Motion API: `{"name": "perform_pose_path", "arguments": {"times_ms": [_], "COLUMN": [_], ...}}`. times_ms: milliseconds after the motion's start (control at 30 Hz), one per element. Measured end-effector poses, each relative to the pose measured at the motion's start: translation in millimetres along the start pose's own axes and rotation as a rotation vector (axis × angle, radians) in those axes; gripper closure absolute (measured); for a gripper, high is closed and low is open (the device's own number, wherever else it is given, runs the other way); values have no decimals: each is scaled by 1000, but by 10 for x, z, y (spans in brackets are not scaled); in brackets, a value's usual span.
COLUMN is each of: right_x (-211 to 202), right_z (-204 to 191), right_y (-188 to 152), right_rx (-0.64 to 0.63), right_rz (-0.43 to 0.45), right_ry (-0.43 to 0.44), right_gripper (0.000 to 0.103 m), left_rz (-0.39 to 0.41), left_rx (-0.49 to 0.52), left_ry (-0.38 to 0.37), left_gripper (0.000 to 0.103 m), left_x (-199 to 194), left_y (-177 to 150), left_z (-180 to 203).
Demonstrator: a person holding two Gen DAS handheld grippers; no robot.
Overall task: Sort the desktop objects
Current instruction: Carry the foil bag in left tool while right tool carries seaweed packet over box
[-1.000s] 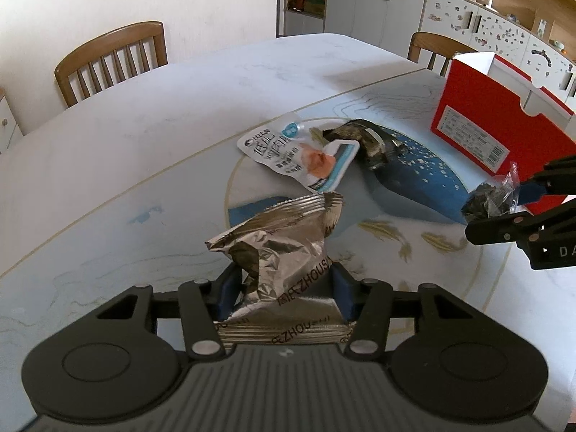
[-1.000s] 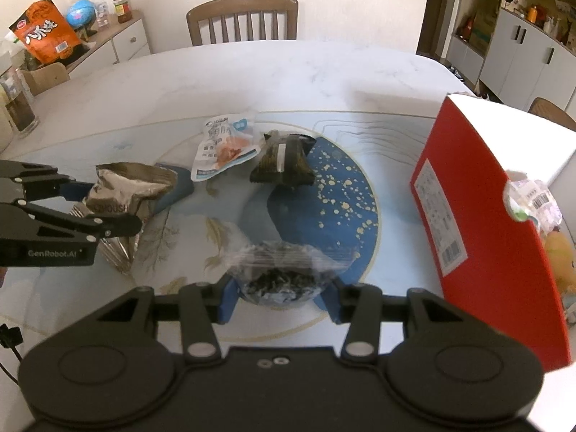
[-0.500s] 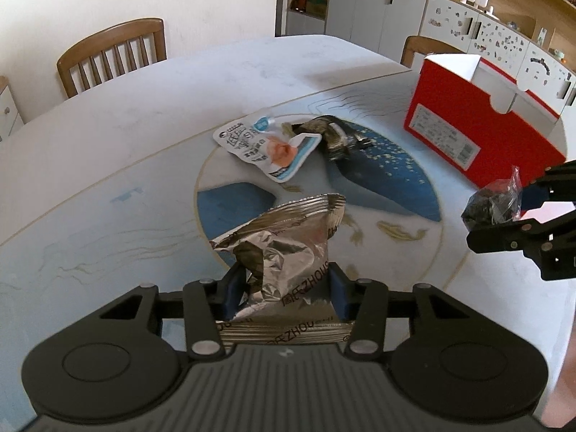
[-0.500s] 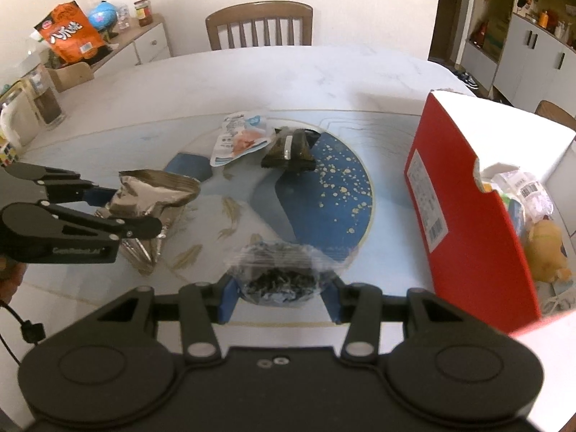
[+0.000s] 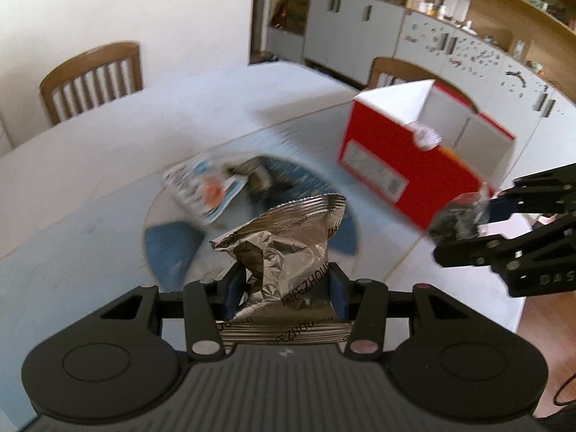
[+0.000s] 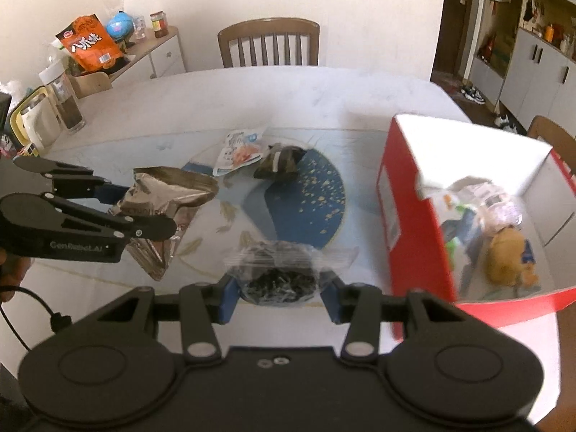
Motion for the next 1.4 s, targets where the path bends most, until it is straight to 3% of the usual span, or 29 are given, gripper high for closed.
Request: {"name": "perform_pose_path", "arguments": {"times_ms": [333, 667, 1400], "right_x": [-342, -441, -228], "right_z": [464, 1073, 2211], "right_y": [217, 406, 620], "right_rx": [17, 40, 54], "right_rz": [76, 106, 67], "right_ry": [-32, -75, -123], "right_gripper": [57, 57, 57], "left_rz": [70, 98, 30], "left_rx": [45, 83, 177], "left_ry": [-78, -122, -185], "left_gripper": [56, 56, 56], "left_x": [-102, 89, 870], "left_y": [531, 1004, 1628], "left_z": [461, 827, 1586]}}
Point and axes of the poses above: each gripper's, at about its wrist camera, not at the fingertips, and x roughly the way its jaws point, z to its right, y to its top, the point moved 7 cm from there along x, roughly the way its jaws point, and after that the axes turned 13 degrees about x, right-handed, at the moved point
